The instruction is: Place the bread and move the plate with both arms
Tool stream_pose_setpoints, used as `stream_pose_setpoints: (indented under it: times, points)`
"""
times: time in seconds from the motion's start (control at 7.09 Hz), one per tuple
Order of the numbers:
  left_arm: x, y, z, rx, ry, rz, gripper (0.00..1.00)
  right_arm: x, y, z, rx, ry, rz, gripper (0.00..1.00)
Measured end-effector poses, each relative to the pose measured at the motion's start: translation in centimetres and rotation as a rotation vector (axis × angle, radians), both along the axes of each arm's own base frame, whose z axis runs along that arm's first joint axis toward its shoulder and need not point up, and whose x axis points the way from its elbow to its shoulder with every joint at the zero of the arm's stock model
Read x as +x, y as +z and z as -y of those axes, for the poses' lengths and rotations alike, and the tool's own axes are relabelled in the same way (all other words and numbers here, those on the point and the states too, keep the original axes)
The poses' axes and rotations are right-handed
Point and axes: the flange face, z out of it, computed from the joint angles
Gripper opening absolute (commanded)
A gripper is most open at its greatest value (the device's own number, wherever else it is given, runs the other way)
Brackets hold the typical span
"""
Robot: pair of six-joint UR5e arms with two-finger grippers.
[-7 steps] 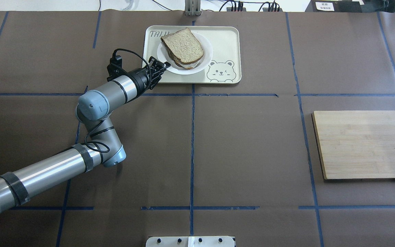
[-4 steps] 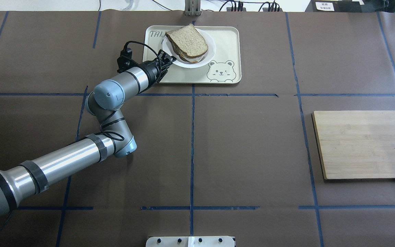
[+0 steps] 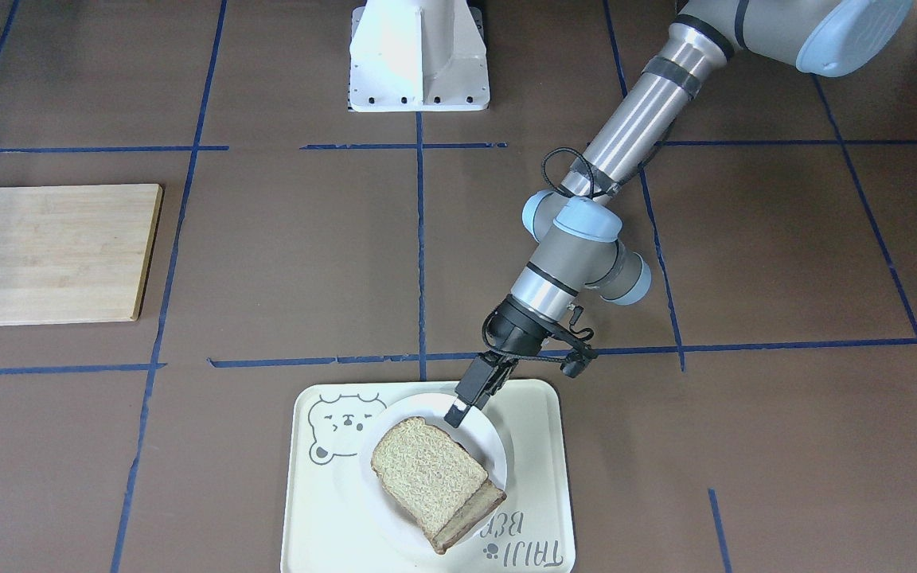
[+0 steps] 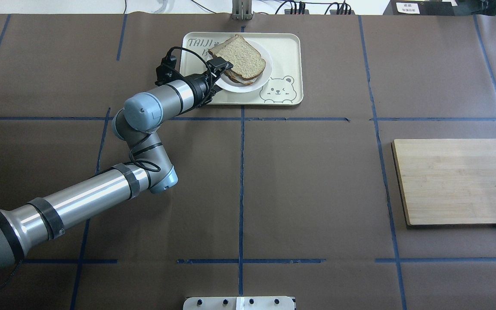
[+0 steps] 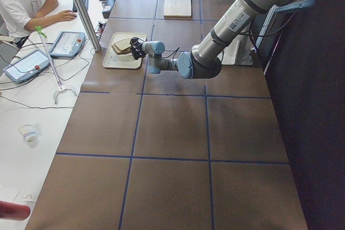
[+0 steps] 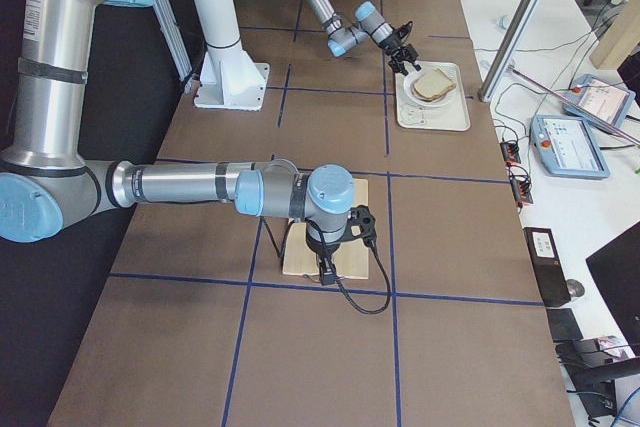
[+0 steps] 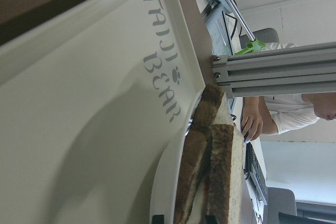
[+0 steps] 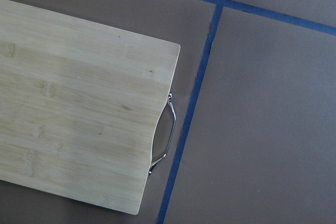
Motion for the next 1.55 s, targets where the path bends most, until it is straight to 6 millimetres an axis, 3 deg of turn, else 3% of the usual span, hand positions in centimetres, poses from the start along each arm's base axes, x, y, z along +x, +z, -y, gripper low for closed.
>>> stream_pose_setpoints:
  times: [0.28, 0.42, 0.71, 0.99, 1.27, 1.55]
  points:
    - [-4.0, -0.8, -0.9, 0.015, 0.119, 0.070, 1.00, 0.0, 0.0, 0.0, 0.000, 0.000, 0.000, 1.00]
    - [-7.2, -0.5, -1.7, 0.027, 0.182, 0.120, 1.00, 0.0, 0.0, 0.0, 0.000, -0.001, 0.000, 1.00]
    - [-15.6, 0.8, -2.2, 0.100, 0.296, 0.329, 1.00, 0.0, 0.0, 0.0, 0.000, 0.001, 0.003, 1.00]
    - [-22.1, 4.7, -4.0, 0.204, 0.404, 0.648, 1.00, 0.0, 0.0, 0.0, -0.001, 0.000, 0.010, 1.00]
    - [-27.7, 6.5, -5.7, 0.301, 0.566, 0.972, 1.00, -0.1, 0.0, 0.0, 0.000, 0.000, 0.011, 1.00]
    - [-36.0, 10.8, -6.7, 0.441, 0.750, 1.206, 1.00, 0.0, 0.0, 0.0, 0.000, 0.001, 0.011, 1.00]
